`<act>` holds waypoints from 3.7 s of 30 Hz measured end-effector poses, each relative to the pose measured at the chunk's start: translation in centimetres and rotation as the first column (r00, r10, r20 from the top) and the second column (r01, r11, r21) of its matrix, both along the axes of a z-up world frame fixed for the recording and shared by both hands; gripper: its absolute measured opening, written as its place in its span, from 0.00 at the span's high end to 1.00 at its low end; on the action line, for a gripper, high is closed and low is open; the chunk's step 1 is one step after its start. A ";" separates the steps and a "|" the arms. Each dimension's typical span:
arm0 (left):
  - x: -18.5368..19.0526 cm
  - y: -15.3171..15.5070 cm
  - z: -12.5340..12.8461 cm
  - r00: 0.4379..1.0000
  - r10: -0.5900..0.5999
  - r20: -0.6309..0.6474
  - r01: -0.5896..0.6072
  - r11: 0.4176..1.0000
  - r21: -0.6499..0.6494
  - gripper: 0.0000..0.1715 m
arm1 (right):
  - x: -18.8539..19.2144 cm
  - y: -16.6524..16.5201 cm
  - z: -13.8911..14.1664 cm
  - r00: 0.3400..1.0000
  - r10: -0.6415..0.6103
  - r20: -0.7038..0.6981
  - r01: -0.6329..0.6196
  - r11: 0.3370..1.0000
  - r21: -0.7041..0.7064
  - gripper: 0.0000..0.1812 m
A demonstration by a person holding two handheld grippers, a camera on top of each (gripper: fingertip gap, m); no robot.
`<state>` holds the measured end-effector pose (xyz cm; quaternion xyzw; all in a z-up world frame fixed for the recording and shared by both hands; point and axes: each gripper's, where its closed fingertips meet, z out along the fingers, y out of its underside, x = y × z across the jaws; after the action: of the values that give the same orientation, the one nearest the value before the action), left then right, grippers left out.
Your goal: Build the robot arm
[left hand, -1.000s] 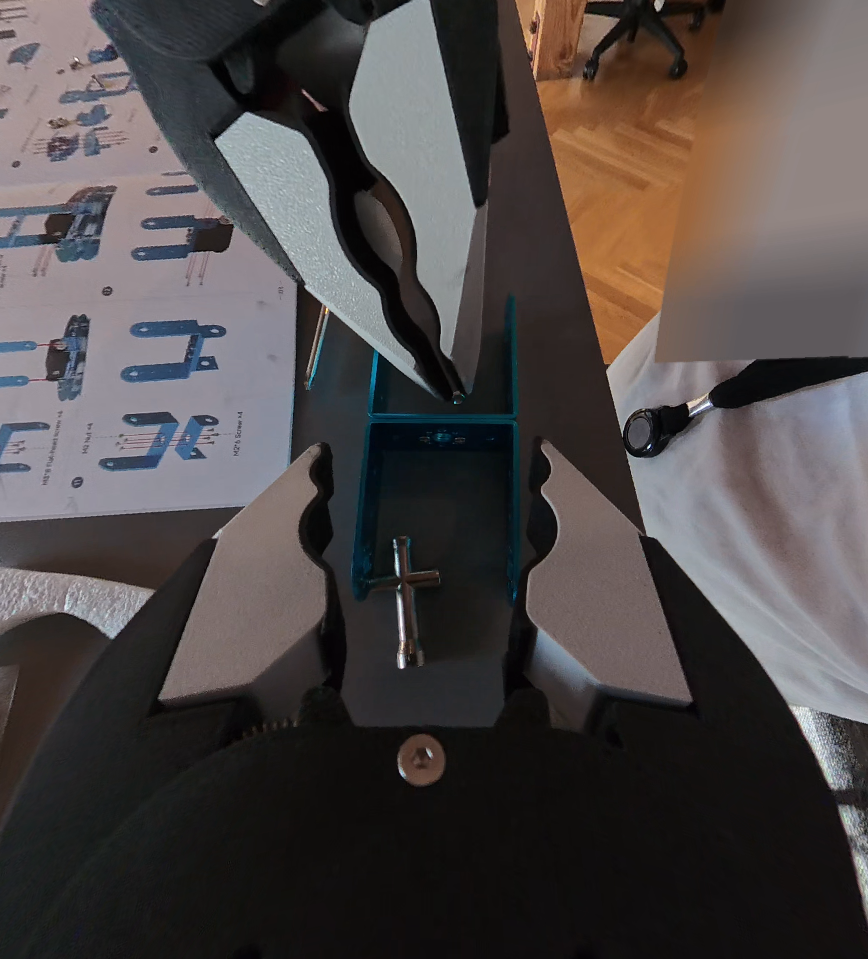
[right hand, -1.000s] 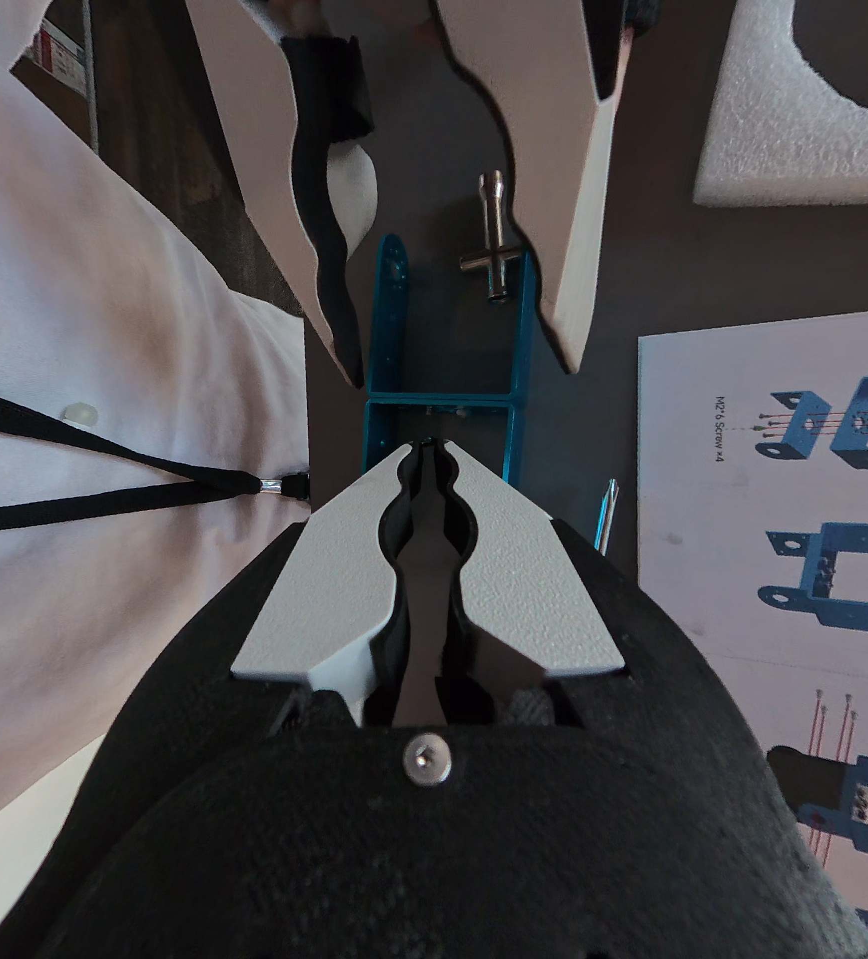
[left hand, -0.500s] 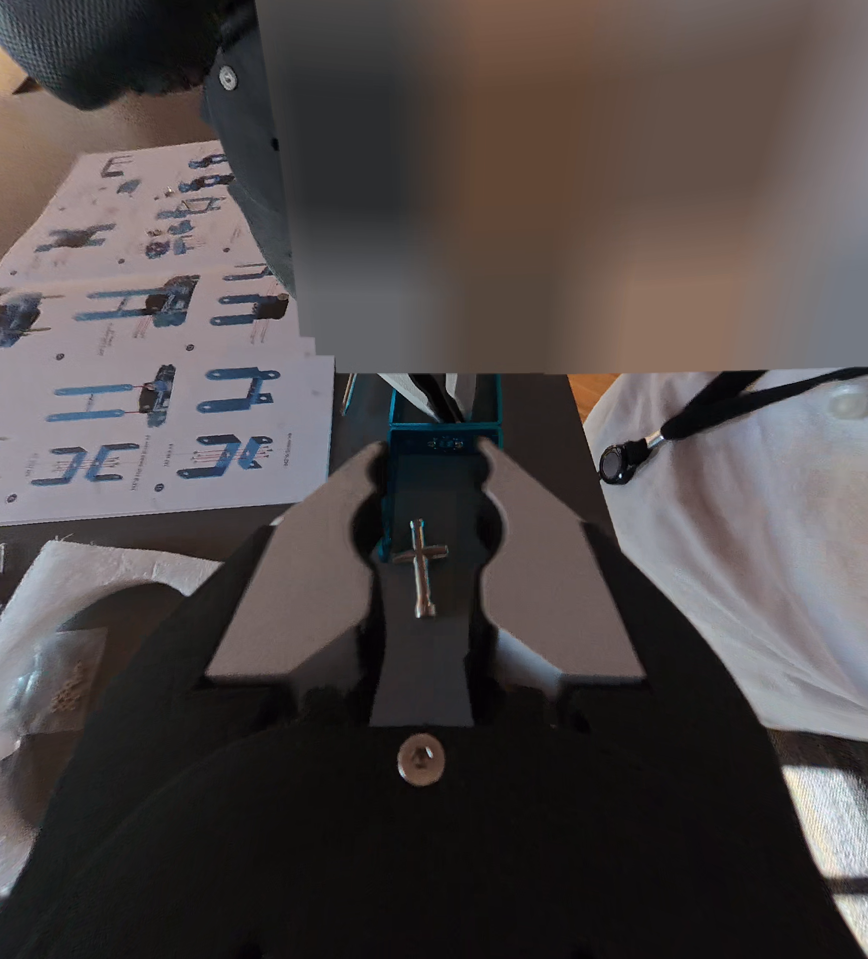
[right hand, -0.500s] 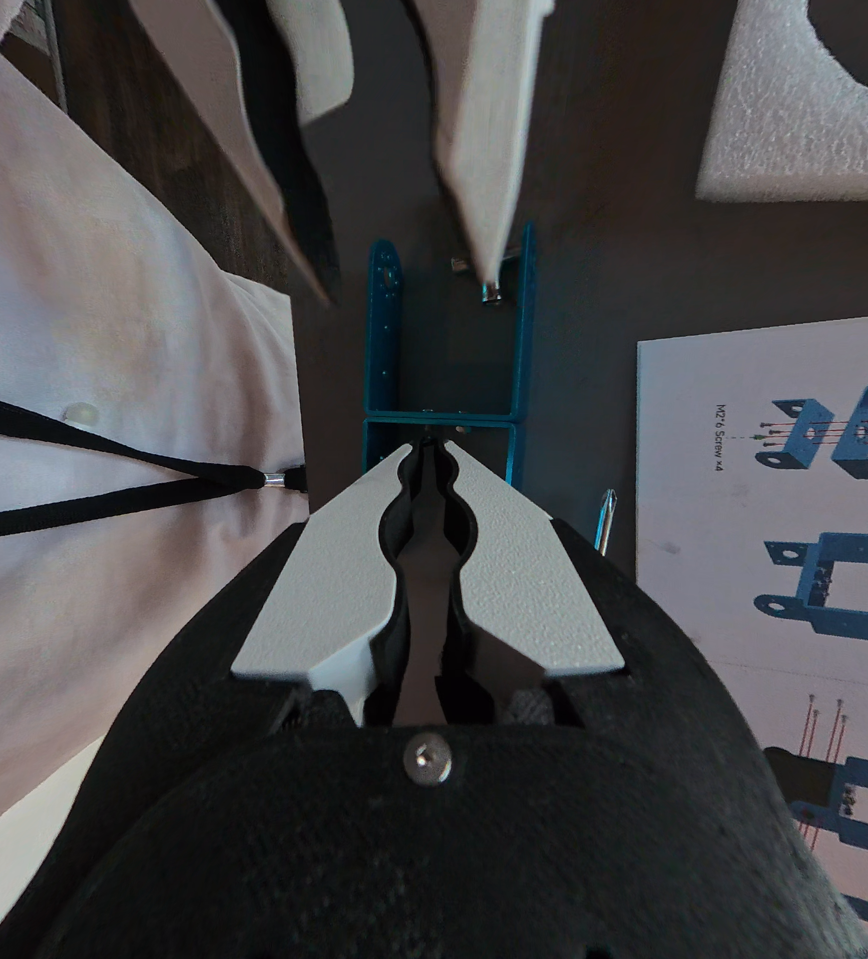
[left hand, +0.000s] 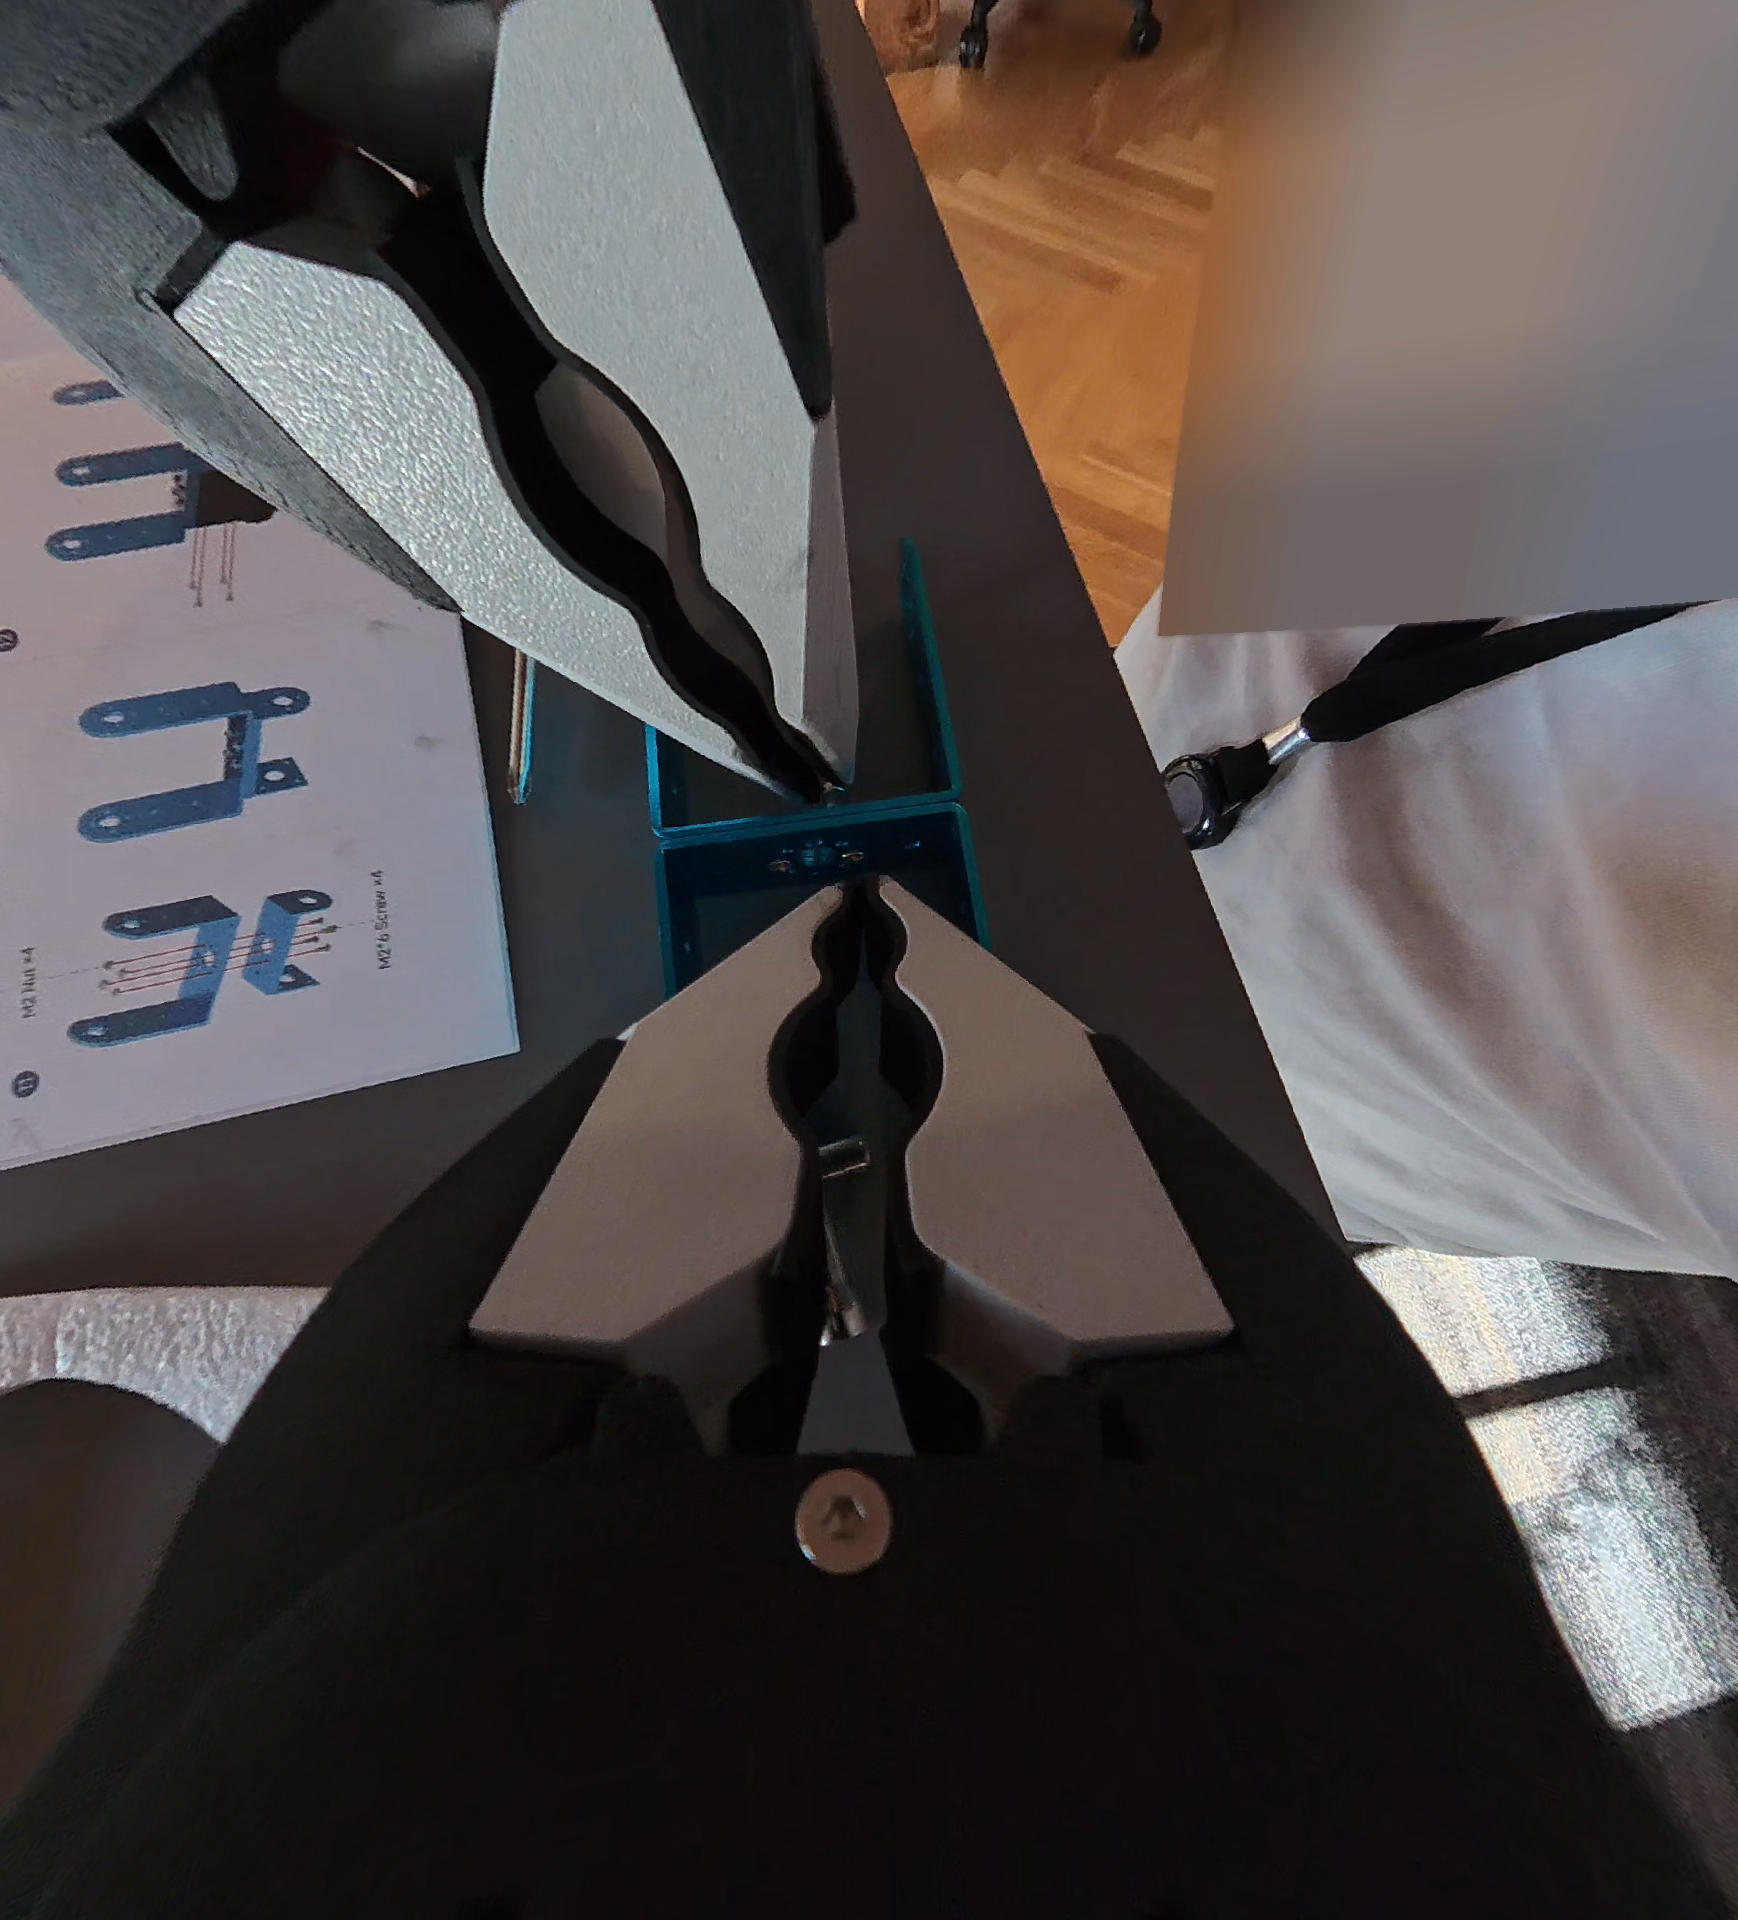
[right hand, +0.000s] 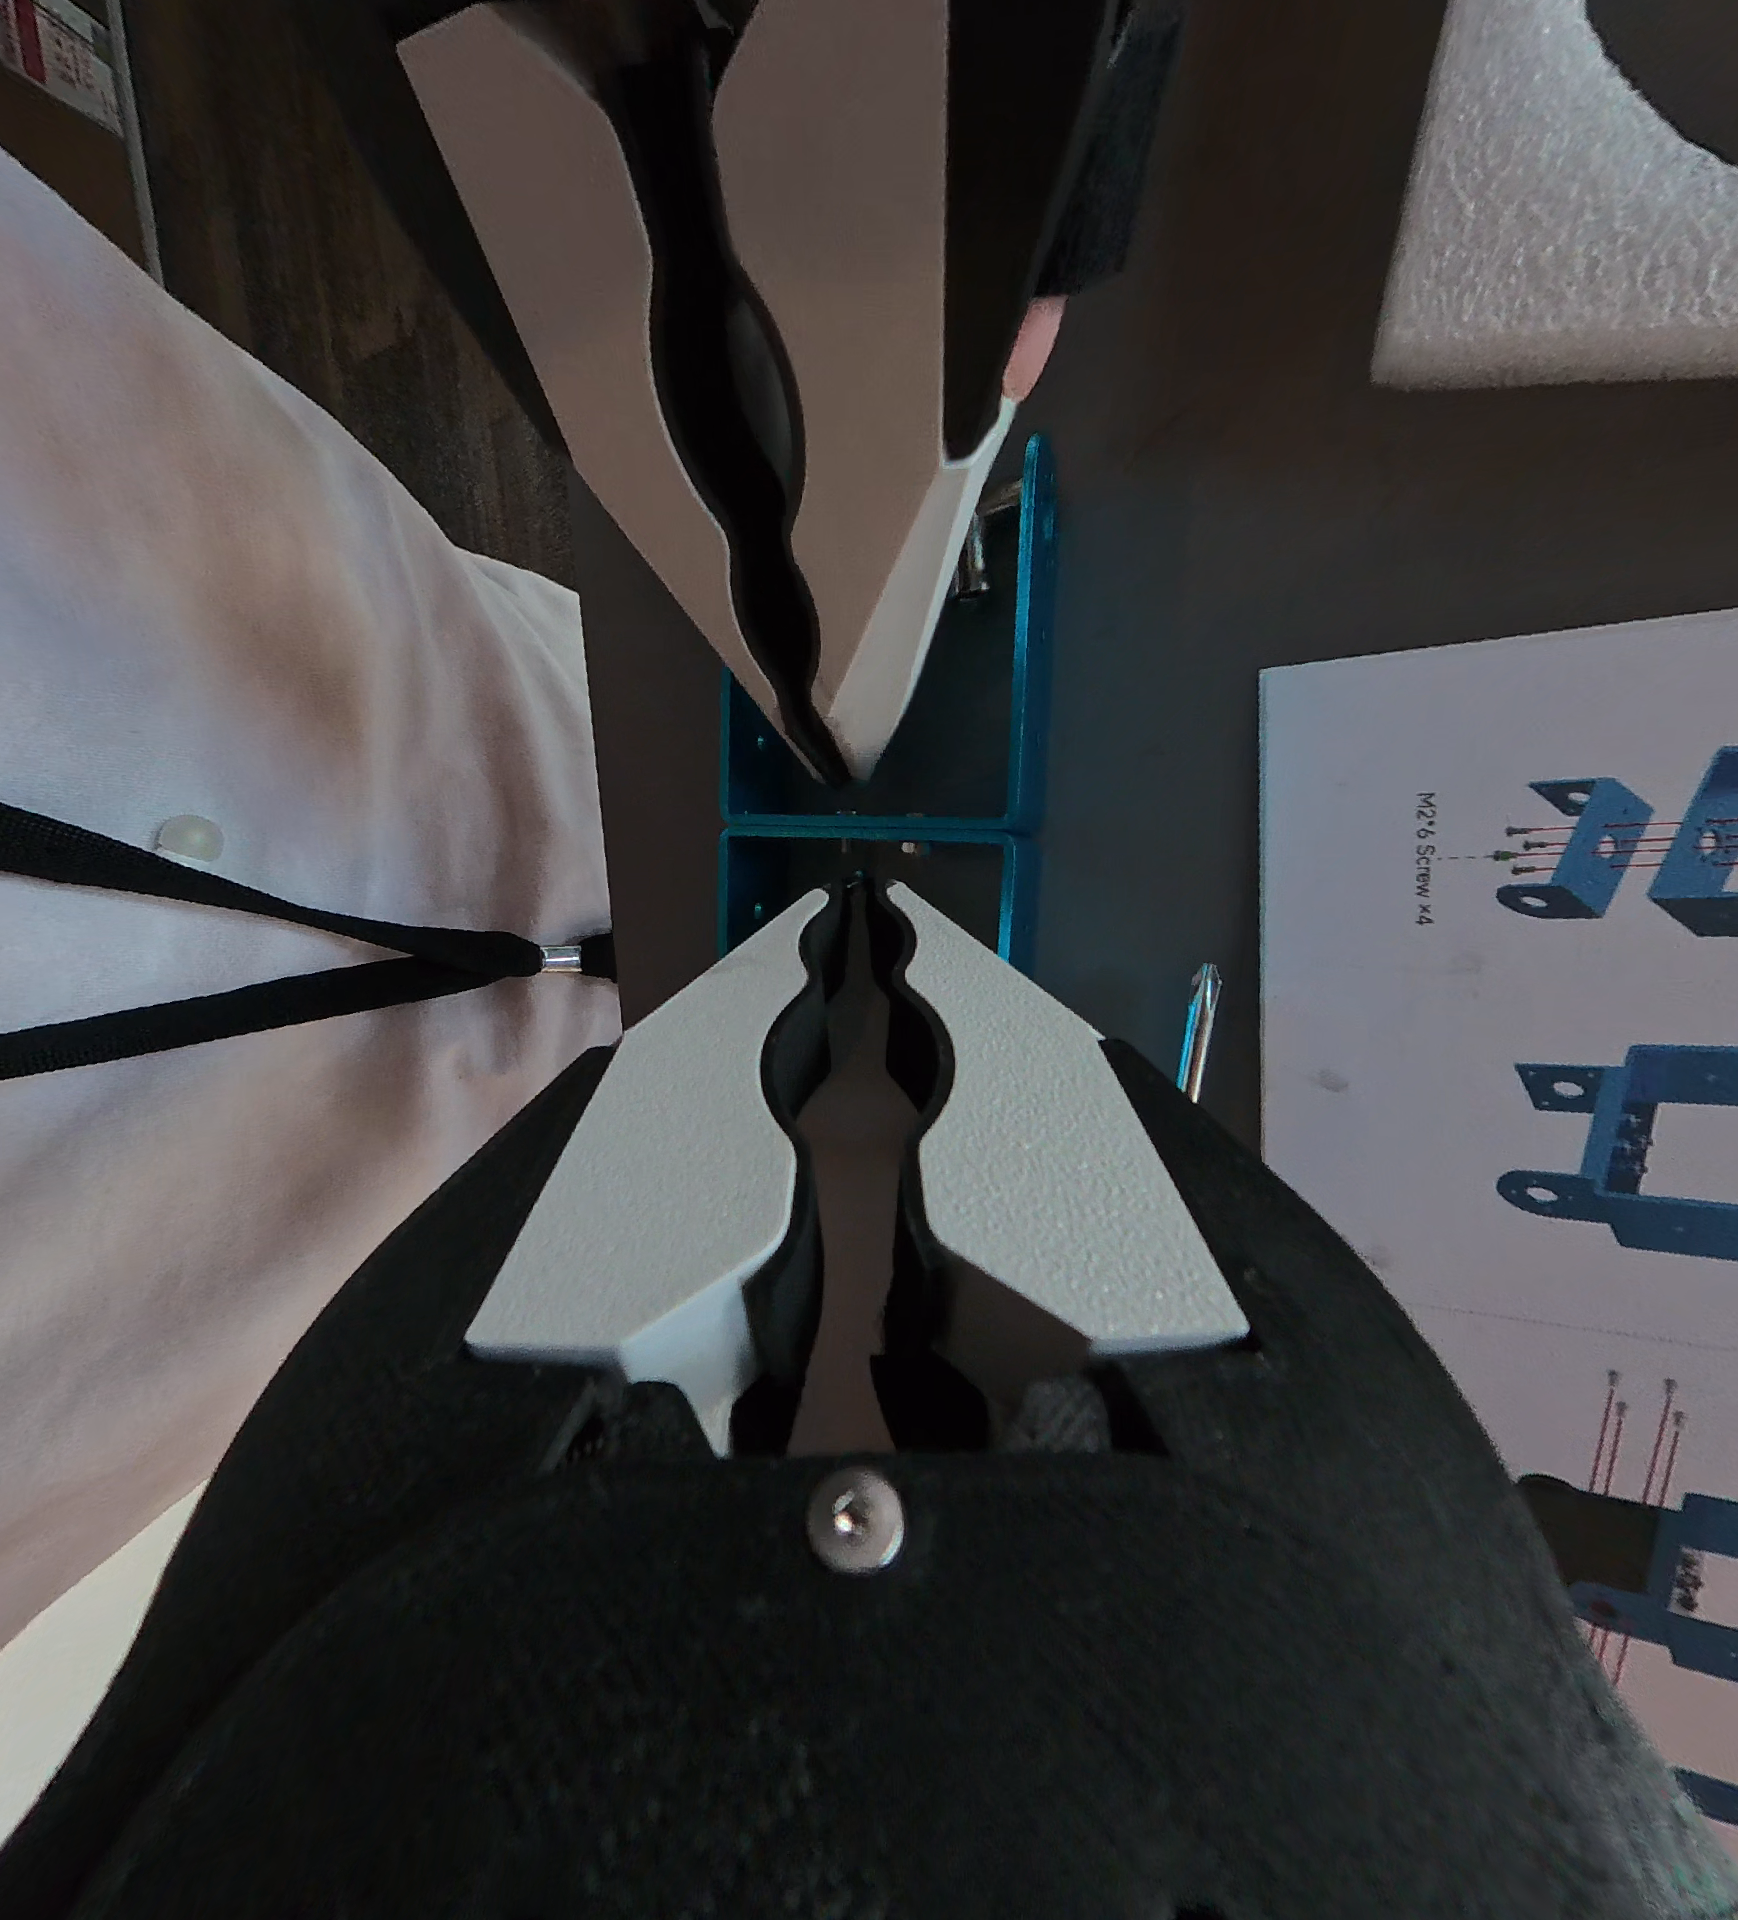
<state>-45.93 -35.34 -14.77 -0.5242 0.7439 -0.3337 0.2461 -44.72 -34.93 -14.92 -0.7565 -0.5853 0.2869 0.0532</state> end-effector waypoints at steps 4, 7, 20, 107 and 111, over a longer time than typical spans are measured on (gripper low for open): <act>0.1 -0.1 -0.3 1.000 -0.002 0.000 0.002 1.000 -0.011 1.00 | 0.0 -0.1 -0.1 1.000 0.006 0.008 -0.006 1.000 -0.006 0.99; 0.2 -0.1 -0.4 1.000 0.004 0.006 -0.003 1.000 -0.026 1.00 | -0.1 -0.1 -0.1 1.000 0.015 0.011 -0.015 1.000 -0.014 1.00; 0.1 0.0 -0.6 1.000 0.014 0.007 -0.013 0.998 -0.061 1.00 | 0.3 -0.9 0.3 0.988 0.123 -0.095 -0.116 0.990 0.077 0.97; 0.7 2.4 5.3 0.946 0.277 0.166 -0.183 0.885 -0.428 0.84 | 1.6 0.2 3.5 0.906 0.043 -0.420 0.252 0.743 0.620 0.97; 2.1 1.8 5.9 0.934 0.332 0.131 -0.197 0.786 -0.586 0.87 | 1.4 1.2 6.4 0.912 0.088 -0.400 0.273 0.597 0.755 0.98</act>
<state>-43.85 -33.49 -8.83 -0.6311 0.4975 -0.5576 0.2080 -43.28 -33.68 -8.55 -0.6076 -0.5862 0.1391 0.5176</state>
